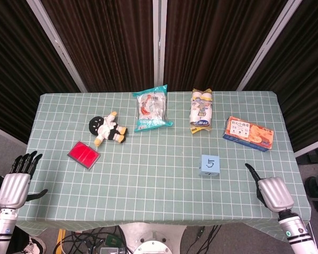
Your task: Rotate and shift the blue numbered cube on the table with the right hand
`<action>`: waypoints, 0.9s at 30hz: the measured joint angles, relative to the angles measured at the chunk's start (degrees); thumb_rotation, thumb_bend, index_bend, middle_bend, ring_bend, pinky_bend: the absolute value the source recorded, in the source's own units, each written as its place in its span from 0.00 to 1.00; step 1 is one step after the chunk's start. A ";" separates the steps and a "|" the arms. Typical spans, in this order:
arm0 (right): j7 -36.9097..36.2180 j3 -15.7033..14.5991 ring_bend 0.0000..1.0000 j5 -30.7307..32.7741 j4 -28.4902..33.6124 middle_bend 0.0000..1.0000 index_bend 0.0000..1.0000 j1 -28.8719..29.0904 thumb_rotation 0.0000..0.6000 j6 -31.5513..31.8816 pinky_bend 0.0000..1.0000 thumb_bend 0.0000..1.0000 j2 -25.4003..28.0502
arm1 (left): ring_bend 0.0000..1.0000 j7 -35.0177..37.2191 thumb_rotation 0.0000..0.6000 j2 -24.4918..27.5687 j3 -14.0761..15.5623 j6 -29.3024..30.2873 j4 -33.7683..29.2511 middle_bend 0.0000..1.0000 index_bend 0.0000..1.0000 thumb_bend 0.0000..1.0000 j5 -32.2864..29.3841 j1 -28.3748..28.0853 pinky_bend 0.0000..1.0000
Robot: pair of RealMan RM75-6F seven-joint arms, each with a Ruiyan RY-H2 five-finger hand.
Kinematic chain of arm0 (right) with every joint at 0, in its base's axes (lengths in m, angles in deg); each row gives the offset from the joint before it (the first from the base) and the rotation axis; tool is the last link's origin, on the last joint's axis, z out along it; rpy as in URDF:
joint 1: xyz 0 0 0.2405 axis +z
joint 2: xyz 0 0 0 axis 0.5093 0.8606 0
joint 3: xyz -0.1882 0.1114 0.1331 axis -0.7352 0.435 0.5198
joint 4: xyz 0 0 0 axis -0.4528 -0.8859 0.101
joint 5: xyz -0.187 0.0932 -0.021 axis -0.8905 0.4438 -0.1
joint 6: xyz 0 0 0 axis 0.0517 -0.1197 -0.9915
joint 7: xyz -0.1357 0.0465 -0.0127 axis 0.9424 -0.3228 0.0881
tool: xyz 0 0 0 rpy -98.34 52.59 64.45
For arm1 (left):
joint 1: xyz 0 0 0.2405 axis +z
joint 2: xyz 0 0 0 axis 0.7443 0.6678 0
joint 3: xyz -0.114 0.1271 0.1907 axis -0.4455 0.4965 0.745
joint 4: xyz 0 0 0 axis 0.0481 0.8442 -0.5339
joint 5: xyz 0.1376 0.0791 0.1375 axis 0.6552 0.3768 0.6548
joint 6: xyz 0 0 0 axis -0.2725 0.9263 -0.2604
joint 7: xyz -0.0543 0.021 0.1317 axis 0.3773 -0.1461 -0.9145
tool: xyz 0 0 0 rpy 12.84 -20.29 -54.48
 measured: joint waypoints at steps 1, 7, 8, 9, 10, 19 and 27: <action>0.52 -0.08 0.89 0.86 0.46 1.00 0.09 0.39 1.00 -1.38 0.83 1.00 0.20 | 0.00 0.03 1.00 0.00 0.04 -0.10 0.07 0.00 0.04 0.00 0.05 -0.06 0.00; 1.64 -0.01 0.89 5.61 1.36 1.00 0.10 4.22 1.00 -10.33 0.83 1.00 -0.55 | 0.00 -0.04 1.00 0.49 -0.01 0.06 -0.05 0.00 0.04 0.00 0.04 -0.05 0.00; 1.68 0.11 0.89 6.10 1.22 1.00 0.09 4.95 1.00 -11.43 0.83 1.00 -1.01 | 0.00 -0.03 1.00 0.57 -0.03 0.05 -0.08 0.00 0.04 0.00 -0.03 -0.03 0.00; 1.72 0.29 0.89 6.61 1.03 1.00 0.09 5.93 1.00 -12.75 0.83 1.00 -1.70 | 0.00 -0.03 1.00 0.63 -0.04 0.04 -0.09 0.00 0.04 0.00 -0.10 -0.01 0.00; 1.77 0.42 0.89 6.91 0.91 1.00 0.08 6.65 1.00 -13.62 0.83 1.00 -2.19 | 0.00 -0.04 1.00 0.68 -0.05 0.01 -0.10 0.00 0.04 0.00 -0.19 0.01 0.00; 3.87 0.75 0.89 8.61 0.73 1.00 0.07 10.25 1.00 -17.44 0.83 1.00 -5.64 | 0.00 0.27 1.00 0.52 0.03 -0.40 0.38 0.00 0.04 0.00 -0.60 0.06 0.01; 4.84 -0.06 0.89 8.54 1.73 1.00 0.07 10.96 1.00 -17.40 0.83 1.00 -5.98 | 0.00 0.71 1.00 0.49 0.17 -0.41 0.58 0.00 0.04 0.00 -0.23 -0.01 0.00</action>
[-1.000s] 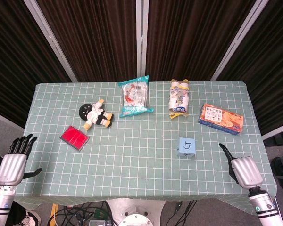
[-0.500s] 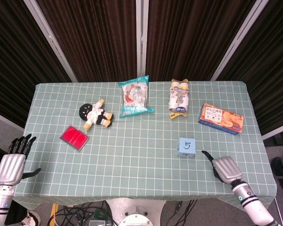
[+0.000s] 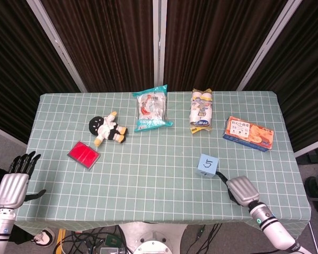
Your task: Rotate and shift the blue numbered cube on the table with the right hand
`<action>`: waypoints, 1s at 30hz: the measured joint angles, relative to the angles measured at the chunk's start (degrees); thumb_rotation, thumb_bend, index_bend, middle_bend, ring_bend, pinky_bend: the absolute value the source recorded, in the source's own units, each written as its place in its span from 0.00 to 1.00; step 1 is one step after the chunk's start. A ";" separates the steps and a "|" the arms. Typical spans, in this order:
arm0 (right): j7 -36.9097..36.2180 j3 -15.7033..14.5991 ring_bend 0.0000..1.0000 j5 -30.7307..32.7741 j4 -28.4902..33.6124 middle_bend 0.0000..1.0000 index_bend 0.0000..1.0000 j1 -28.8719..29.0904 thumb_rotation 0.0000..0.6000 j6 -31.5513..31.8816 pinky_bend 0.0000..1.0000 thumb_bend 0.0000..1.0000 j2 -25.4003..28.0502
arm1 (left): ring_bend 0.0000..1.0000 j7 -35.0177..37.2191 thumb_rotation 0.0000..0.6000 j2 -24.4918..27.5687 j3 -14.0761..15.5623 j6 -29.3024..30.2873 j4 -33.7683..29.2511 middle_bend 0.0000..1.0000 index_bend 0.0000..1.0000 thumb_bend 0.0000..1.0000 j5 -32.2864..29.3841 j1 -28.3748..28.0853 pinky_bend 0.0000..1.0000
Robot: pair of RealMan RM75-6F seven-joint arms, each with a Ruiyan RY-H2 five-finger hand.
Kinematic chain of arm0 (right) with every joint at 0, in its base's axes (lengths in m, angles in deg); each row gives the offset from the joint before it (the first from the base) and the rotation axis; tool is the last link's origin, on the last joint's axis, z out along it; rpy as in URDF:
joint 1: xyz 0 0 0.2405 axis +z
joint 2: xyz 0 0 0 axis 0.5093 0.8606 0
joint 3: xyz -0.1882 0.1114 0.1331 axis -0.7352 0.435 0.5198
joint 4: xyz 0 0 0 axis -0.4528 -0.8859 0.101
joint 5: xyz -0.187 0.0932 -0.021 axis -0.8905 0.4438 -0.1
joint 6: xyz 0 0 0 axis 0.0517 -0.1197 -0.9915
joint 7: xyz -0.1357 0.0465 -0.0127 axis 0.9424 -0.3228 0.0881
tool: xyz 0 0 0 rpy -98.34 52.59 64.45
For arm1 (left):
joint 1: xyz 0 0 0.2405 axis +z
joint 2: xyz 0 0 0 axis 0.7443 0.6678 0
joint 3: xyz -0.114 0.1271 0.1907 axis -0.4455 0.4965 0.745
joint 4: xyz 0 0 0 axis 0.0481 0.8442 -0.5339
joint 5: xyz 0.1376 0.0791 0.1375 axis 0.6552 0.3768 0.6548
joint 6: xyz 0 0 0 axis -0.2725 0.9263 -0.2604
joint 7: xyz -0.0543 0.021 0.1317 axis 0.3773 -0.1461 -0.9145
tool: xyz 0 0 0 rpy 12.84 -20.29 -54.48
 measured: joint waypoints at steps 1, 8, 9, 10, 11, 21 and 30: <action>0.10 -0.05 0.89 -0.04 0.17 1.00 0.07 0.16 1.00 -0.10 0.83 1.00 0.01 | 0.00 0.04 1.00 -0.05 0.01 -0.01 0.04 0.00 0.04 0.00 -0.01 0.01 0.01; 1.30 0.13 0.89 -0.24 1.99 1.00 0.07 2.08 1.00 -1.29 0.83 1.00 -0.08 | 0.00 0.15 1.00 -0.05 -0.02 0.17 0.12 0.00 0.04 0.00 0.03 0.06 0.01; 1.59 0.21 0.89 -0.26 2.35 1.00 0.07 2.49 1.00 -1.55 0.83 1.00 -0.20 | 0.00 0.17 1.00 -0.01 -0.02 0.20 0.10 0.00 0.04 0.00 0.06 0.07 0.01; 1.83 0.29 0.89 -0.26 2.58 1.00 0.07 2.80 1.00 -1.74 0.84 1.00 -0.32 | 0.00 0.16 1.00 0.04 0.00 0.27 0.06 0.00 0.04 0.00 0.14 0.09 0.01; 2.11 0.37 0.89 -0.22 2.79 1.00 0.07 3.11 1.00 -1.94 0.84 1.00 -0.43 | 0.00 0.14 1.00 0.09 0.02 0.35 0.04 0.00 0.04 0.00 0.23 0.10 0.01; 6.48 2.08 0.89 2.52 5.26 1.00 0.07 6.83 1.00 -3.99 0.84 1.00 -2.25 | 0.00 0.76 1.00 0.43 -0.09 0.58 0.21 0.00 0.04 0.00 0.07 0.27 0.00; 12.37 4.62 0.90 11.92 6.83 1.00 0.07 11.42 1.00 -6.17 0.84 1.00 -3.60 | 0.00 1.58 1.00 0.69 -0.14 0.75 0.70 0.00 0.04 0.00 -0.03 0.45 0.00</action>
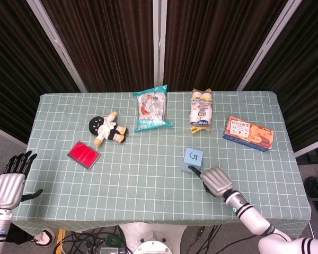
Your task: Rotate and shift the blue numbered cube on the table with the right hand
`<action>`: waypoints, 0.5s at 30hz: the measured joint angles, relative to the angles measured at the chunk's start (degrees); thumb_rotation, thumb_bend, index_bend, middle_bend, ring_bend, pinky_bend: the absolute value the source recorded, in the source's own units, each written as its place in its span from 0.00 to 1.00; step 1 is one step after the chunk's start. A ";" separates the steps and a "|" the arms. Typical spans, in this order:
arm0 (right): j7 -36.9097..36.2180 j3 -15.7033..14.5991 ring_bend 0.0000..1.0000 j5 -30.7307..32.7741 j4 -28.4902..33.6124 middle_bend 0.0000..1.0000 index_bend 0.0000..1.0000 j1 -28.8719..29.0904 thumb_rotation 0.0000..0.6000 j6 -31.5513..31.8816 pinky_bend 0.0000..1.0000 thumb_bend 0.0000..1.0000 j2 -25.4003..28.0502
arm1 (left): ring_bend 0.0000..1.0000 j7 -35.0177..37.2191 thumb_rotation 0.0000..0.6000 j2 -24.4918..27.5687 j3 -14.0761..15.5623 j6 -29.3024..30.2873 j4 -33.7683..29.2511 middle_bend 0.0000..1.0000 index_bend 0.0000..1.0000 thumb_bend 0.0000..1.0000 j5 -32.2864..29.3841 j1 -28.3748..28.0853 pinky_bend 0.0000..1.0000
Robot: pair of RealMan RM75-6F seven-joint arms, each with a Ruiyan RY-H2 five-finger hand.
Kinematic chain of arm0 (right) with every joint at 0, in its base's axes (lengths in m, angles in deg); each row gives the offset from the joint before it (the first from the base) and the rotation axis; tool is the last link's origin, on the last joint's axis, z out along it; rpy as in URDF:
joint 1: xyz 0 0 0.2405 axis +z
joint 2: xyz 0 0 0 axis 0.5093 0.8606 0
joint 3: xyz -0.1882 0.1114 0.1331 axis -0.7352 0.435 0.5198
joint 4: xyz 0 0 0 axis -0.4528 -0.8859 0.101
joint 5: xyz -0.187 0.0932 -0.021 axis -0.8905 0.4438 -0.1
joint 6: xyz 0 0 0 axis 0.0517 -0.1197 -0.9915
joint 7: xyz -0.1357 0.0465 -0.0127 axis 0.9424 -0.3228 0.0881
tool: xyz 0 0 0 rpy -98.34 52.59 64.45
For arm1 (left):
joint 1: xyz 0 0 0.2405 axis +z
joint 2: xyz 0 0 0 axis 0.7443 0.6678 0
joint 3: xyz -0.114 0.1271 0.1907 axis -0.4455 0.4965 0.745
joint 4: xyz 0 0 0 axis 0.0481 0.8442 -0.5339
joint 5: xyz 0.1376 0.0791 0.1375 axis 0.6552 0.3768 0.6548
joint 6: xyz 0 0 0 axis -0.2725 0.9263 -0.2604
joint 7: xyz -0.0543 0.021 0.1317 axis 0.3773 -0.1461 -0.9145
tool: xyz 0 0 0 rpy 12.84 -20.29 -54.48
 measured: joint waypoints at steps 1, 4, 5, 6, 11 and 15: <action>0.70 0.24 0.90 1.11 0.06 1.00 0.07 0.64 1.00 -0.24 0.84 1.00 -0.19 | 0.00 0.04 1.00 0.05 -0.01 0.01 0.04 0.00 0.04 0.00 -0.03 0.02 0.00; 2.76 0.90 0.90 4.79 0.18 1.00 0.07 2.99 1.00 -1.22 0.84 1.00 -0.87 | 0.00 0.12 1.00 0.23 -0.08 0.05 0.00 0.00 0.04 0.00 -0.09 0.03 0.00; 3.36 1.07 0.90 5.88 0.19 1.00 0.07 3.77 1.00 -1.54 0.84 1.00 -1.10 | 0.00 0.13 1.00 0.33 -0.12 0.13 -0.06 0.00 0.04 0.00 -0.07 0.04 0.00; 4.13 1.28 0.90 7.30 0.18 1.00 0.07 4.83 1.00 -1.93 0.84 1.00 -1.43 | 0.00 0.12 1.00 0.46 -0.16 0.24 -0.15 0.00 0.04 0.00 -0.04 0.05 0.00; 6.87 2.05 0.90 12.74 0.09 1.00 0.07 8.96 1.00 -2.76 0.84 1.00 -2.65 | 0.00 -0.12 1.00 1.44 -0.27 0.74 -0.90 0.00 0.04 0.00 0.09 0.23 0.00; 8.32 2.37 0.90 16.95 0.31 1.00 0.07 11.93 1.00 -2.82 0.85 1.00 -3.06 | 0.00 0.16 1.00 1.79 -0.17 0.66 -1.16 0.00 0.04 0.00 -0.10 0.40 0.01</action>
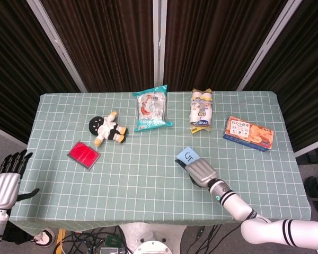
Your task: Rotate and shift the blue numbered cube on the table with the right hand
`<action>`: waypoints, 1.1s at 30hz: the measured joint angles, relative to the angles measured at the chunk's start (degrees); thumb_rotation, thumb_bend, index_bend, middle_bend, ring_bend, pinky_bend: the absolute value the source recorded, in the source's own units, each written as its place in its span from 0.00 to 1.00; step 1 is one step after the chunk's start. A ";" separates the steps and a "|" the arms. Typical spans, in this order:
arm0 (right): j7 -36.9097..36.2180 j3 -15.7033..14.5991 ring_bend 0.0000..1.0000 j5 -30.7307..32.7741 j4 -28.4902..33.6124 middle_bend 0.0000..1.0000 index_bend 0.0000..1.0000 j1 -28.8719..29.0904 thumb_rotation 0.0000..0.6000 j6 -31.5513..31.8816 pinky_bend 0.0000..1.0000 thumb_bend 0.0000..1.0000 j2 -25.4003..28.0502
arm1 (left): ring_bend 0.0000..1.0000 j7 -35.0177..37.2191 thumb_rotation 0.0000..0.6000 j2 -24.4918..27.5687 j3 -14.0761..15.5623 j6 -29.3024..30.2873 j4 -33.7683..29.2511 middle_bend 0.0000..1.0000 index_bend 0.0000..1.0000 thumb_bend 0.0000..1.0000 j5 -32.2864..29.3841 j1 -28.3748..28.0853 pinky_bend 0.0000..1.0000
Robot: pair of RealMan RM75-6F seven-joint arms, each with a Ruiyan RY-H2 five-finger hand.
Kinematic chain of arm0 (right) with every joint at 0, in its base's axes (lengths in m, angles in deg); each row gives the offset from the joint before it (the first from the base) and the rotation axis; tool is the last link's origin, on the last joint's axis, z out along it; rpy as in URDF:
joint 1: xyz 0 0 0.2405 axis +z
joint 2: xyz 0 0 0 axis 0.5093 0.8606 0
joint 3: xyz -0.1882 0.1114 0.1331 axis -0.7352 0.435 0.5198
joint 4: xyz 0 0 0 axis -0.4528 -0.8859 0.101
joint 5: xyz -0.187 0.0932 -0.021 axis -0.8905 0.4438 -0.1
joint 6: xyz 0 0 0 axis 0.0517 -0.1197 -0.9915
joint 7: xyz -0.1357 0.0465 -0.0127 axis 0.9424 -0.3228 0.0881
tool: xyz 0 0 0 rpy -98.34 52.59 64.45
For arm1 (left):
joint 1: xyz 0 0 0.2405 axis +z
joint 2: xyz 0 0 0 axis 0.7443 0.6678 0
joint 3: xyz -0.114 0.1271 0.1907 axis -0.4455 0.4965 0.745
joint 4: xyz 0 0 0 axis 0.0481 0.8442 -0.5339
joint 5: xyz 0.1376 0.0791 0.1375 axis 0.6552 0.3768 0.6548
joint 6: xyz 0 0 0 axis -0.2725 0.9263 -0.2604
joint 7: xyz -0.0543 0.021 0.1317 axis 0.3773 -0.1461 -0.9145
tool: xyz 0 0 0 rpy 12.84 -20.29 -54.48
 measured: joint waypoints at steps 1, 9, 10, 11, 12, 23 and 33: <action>0.25 0.01 0.90 0.84 0.09 1.00 0.07 0.58 1.00 0.03 0.85 1.00 0.00 | 0.00 0.22 1.00 0.02 0.04 -0.09 -0.01 0.00 0.04 0.00 -0.02 0.01 0.01; 1.67 -0.41 0.91 7.94 1.16 1.00 0.07 5.28 1.00 0.35 0.85 1.00 1.22 | 0.00 0.84 1.00 0.07 0.20 -0.62 0.24 0.00 0.04 0.00 0.28 -0.22 0.01; 1.62 -0.45 0.91 8.78 1.24 1.00 0.07 5.78 1.00 0.19 0.85 1.00 1.41 | 0.00 0.90 1.00 0.12 0.19 -0.68 0.22 0.00 0.04 0.00 0.28 -0.26 0.01; 1.51 -0.47 0.91 9.65 1.30 1.00 0.07 6.31 1.00 -0.06 0.85 1.00 1.63 | 0.00 0.93 1.00 0.14 0.18 -0.72 0.20 0.00 0.04 0.00 0.25 -0.28 0.00; 1.22 -0.49 0.91 10.85 1.39 1.00 0.07 7.03 1.00 -0.58 0.85 1.00 1.97 | 0.00 0.96 1.00 0.17 0.18 -0.74 0.17 0.00 0.04 0.00 0.25 -0.28 0.00; -4.65 -1.01 0.91 18.39 3.91 1.00 0.07 14.54 1.00 -7.96 0.86 1.00 8.71 | 0.00 1.05 1.00 1.06 0.06 -1.20 -1.05 0.00 0.04 0.00 0.33 -0.67 0.01; -7.94 -4.28 0.91 21.41 3.17 1.00 0.07 19.75 1.00 -10.81 0.86 1.00 9.86 | 0.00 0.37 1.00 1.15 0.02 -1.59 -1.65 0.00 0.04 0.00 0.26 -0.97 0.00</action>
